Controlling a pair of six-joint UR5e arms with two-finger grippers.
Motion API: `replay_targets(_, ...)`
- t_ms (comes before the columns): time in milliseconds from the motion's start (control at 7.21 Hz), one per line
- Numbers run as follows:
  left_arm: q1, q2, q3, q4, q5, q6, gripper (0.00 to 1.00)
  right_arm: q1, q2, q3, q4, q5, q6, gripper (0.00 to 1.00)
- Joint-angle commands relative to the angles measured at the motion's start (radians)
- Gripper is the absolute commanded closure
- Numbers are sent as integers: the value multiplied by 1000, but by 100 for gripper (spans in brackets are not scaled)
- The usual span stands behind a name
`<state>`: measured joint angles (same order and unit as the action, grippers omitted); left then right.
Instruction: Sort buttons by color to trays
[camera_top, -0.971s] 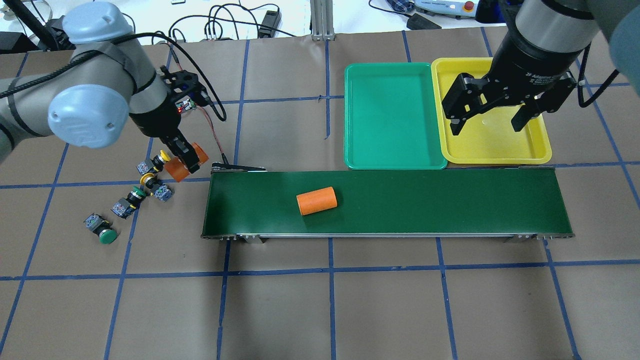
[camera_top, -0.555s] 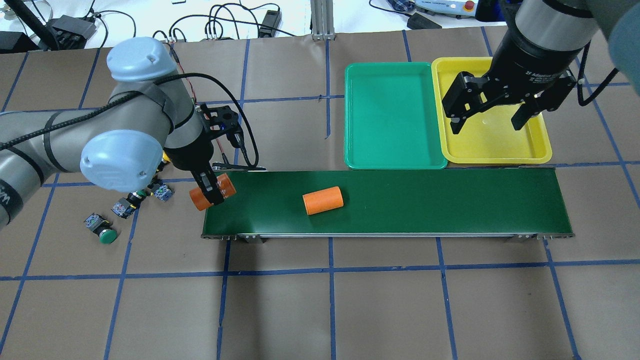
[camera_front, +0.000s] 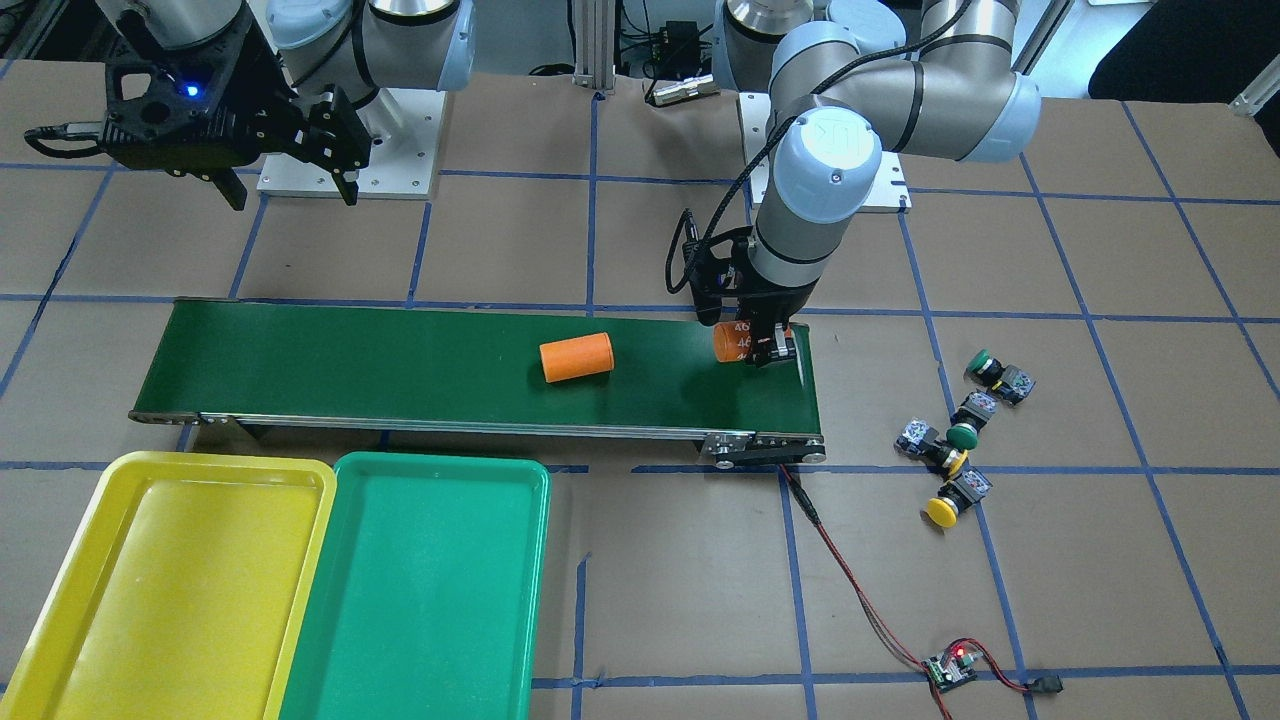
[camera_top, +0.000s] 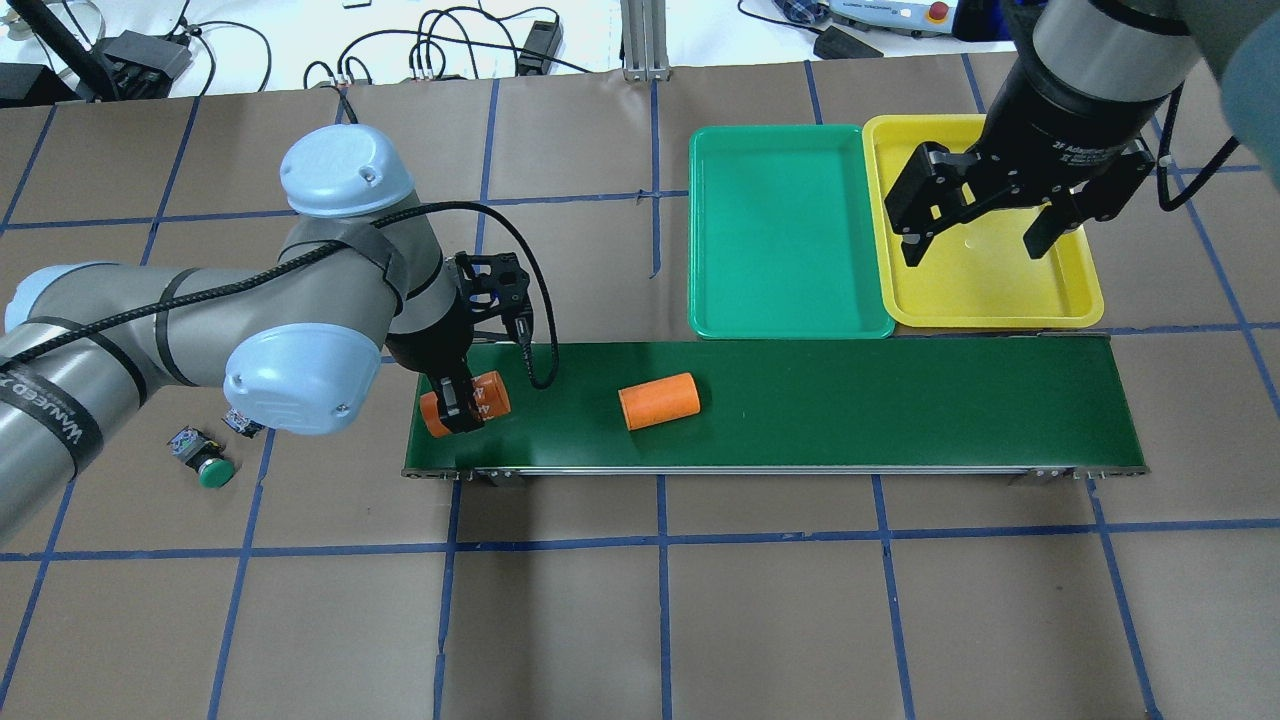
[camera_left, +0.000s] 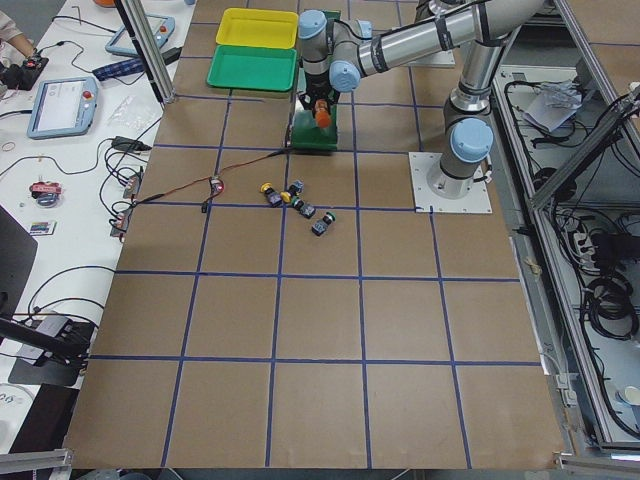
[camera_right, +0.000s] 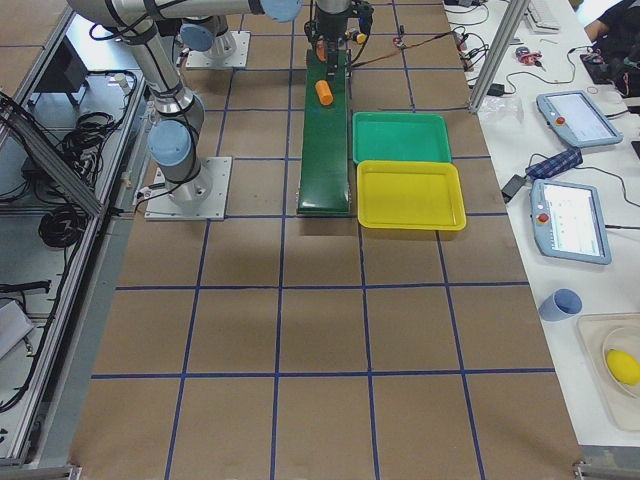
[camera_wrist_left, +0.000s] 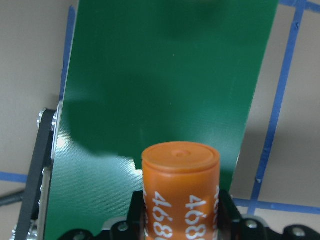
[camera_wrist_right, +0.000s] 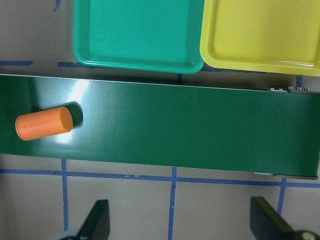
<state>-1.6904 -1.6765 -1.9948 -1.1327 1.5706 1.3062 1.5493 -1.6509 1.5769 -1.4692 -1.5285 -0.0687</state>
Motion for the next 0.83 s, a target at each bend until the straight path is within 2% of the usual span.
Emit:
replay_targets(0, 0, -20, -13, 24, 0, 36, 100, 0, 0, 0, 0, -1, -2, 0)
replay_targets(139, -2, -25, -15, 31, 2, 28, 36, 0, 0, 2, 1, -10, -3, 0)
replay_targets(277, -3, -25, -15, 31, 2, 27, 0, 0, 0, 2, 0, -6, -2, 0)
replay_targets(555, -5, -5, -4, 83, 9, 19, 0, 0, 0, 2, 0, -2, -3, 0)
replay_targets(694, 9, 23, 19, 68, -1, 16, 0, 0, 0, 2, 1, -10, -3, 0)
